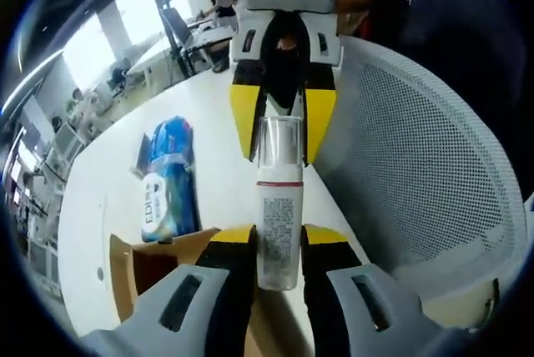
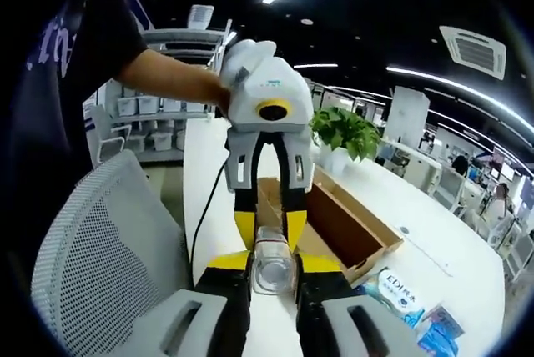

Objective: Operate the shoe box by opening the lid, removing the specified soft item, and placing it in the target area until the item is outside and the box remains undamaged.

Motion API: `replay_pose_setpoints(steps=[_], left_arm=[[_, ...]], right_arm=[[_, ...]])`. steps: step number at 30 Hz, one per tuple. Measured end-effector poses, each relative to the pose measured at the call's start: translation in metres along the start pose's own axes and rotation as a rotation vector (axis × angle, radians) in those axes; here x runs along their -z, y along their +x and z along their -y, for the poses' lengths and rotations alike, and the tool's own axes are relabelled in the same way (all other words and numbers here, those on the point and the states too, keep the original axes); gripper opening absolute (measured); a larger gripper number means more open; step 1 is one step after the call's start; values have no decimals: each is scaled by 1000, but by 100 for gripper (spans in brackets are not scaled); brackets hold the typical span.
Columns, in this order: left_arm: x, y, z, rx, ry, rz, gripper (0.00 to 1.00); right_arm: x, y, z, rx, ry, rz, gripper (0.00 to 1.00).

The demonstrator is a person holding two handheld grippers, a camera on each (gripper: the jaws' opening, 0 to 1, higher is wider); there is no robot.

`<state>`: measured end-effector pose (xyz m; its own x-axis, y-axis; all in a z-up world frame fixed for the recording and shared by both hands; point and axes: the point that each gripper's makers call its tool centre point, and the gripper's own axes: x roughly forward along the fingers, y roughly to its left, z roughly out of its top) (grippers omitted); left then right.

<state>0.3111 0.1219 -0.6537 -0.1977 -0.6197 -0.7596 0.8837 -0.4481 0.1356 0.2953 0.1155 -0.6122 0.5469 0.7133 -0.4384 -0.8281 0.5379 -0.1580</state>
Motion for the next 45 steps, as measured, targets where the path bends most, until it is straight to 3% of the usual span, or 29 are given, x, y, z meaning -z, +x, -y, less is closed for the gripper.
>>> replay_pose_setpoints(steps=[7, 15, 21, 29, 40, 45], left_arm=[[0, 6, 0, 7, -11, -1, 19], [-5, 9, -6, -19, -34, 24, 20], [-2, 11, -12, -50, -43, 6, 25], [-1, 8, -15, -86, -109, 47, 39], [-6, -3, -30, -198, -255, 182, 67], [-6, -9, -35, -239, -300, 223, 73]], right_arm=[[4, -2, 0, 0, -3, -34, 14], [4, -8, 7, 4, 14, -46, 14], [-1, -11, 11, 0, 3, -49, 14], [-2, -12, 18, -7, -27, -66, 14], [-10, -12, 29, -27, -47, -68, 14], [-13, -14, 32, -51, -35, -62, 14]])
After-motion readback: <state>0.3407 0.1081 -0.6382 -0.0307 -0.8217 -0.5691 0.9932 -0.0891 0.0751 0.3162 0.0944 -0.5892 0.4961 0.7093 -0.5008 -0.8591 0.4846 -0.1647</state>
